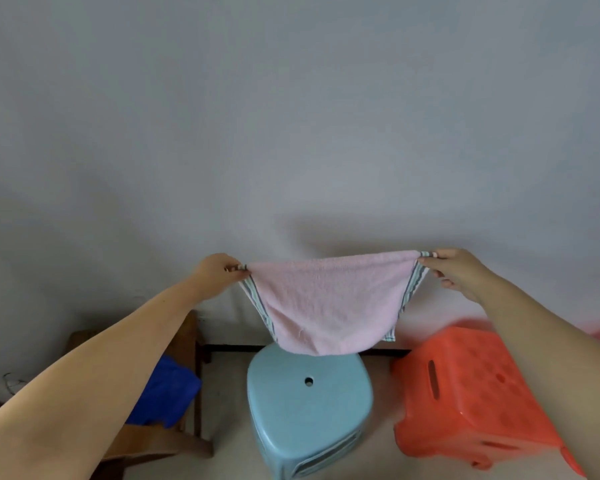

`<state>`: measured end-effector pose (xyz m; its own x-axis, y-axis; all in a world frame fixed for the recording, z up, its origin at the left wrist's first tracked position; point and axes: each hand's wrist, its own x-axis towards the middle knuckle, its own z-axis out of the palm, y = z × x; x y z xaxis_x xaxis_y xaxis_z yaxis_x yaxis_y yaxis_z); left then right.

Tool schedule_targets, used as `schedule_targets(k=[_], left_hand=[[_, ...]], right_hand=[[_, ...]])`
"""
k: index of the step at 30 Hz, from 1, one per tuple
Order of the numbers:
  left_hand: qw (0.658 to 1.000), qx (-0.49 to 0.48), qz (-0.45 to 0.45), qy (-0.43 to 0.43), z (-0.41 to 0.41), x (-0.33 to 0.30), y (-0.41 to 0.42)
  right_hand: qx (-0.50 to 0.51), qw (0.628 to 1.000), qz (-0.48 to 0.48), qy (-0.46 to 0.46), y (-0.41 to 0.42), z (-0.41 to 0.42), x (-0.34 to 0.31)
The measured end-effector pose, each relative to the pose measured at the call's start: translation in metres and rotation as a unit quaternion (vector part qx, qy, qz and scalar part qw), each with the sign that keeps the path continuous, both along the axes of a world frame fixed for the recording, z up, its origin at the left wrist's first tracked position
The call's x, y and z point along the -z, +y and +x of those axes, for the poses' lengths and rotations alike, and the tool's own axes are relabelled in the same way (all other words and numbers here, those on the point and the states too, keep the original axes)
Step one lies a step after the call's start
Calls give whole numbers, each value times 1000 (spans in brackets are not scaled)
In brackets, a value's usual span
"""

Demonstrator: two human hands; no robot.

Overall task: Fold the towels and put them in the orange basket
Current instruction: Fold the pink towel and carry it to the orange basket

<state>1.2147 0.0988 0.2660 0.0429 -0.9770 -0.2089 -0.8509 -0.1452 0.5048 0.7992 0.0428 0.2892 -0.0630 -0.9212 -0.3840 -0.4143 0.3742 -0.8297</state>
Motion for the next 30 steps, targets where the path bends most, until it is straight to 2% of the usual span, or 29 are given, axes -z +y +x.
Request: schedule_targets(k=[3,7,10,12,14,16,19,21,26,30], left_hand=[[976,-128,-28,172,1,15,-2],[863,-260,-28,432,-13,24,8],[782,-294,-5,549,-20,31,31],[769,-306,16,562,-20,45,51],[776,-311,53,546,-15,69,74],[801,-303,104,506,-11,95,97],[856,-272,174,403,-9,136,134],[882,-252,203,343,-9,164,158],[868,-275,250,330,-12,233,208],[856,-287,286,320,-12,260,215]], right_hand=[[65,991,1,-113,-7,10,10],[93,979,11,-183,-7,22,26],[66,974,36,-213,5,21,39],[39,975,66,-211,19,18,51],[18,976,97,-194,37,14,69],[9,974,133,-183,57,8,93],[-22,968,203,-148,93,-1,134],[-29,961,245,-121,119,-5,165],[6,943,320,-86,179,-10,234],[18,937,342,-69,187,-10,255]])
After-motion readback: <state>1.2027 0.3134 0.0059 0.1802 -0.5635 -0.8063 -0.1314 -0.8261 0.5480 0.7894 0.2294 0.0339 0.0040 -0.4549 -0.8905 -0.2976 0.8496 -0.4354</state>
